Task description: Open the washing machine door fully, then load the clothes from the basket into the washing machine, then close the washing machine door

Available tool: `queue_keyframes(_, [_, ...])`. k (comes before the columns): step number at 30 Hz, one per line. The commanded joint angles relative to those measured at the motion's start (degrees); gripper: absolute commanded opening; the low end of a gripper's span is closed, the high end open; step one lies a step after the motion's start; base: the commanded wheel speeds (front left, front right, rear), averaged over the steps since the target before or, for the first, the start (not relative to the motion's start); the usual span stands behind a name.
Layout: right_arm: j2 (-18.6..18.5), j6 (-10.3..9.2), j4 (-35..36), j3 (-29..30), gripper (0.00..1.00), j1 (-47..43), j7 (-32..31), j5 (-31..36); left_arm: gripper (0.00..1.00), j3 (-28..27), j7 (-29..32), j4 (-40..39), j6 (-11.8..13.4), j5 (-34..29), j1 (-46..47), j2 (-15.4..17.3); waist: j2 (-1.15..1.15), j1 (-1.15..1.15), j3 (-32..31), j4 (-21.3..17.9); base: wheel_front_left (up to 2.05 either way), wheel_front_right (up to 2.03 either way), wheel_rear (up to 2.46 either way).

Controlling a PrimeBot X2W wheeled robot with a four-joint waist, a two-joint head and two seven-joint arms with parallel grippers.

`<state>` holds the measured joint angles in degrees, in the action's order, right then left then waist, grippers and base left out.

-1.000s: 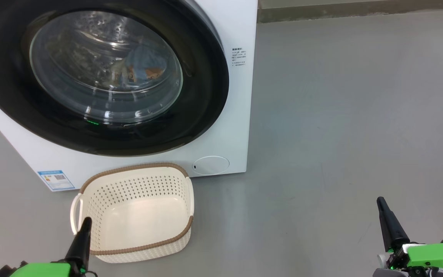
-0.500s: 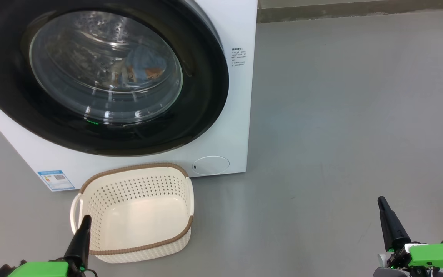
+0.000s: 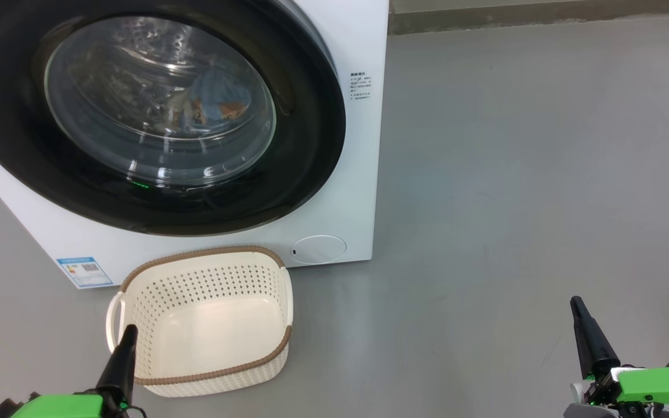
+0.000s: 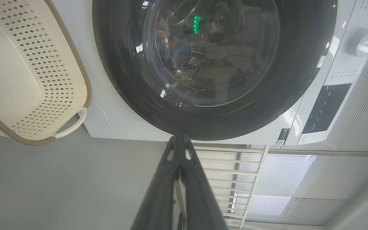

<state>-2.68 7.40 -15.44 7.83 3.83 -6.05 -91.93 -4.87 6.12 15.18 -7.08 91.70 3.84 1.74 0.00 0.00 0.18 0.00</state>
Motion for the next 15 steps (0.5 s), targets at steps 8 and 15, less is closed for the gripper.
queue_keyframes(8, [-0.2, 0.09, 1.4, -1.3, 0.00, 2.4, -0.5, -0.2, 0.00, -1.7, 0.4, -1.1, -0.4, 0.5, 2.4, 1.1, 0.00, 0.00, 0.0, 0.0, 0.00, 0.00, 0.00])
queue_keyframes(15, [-0.2, 0.09, 1.4, -1.3, 0.00, 2.4, -0.5, -0.2, 0.00, -1.7, 0.4, -1.1, -0.4, 0.5, 2.4, 1.1, 0.00, 0.00, 0.0, 0.0, 0.00, 0.00, 0.00])
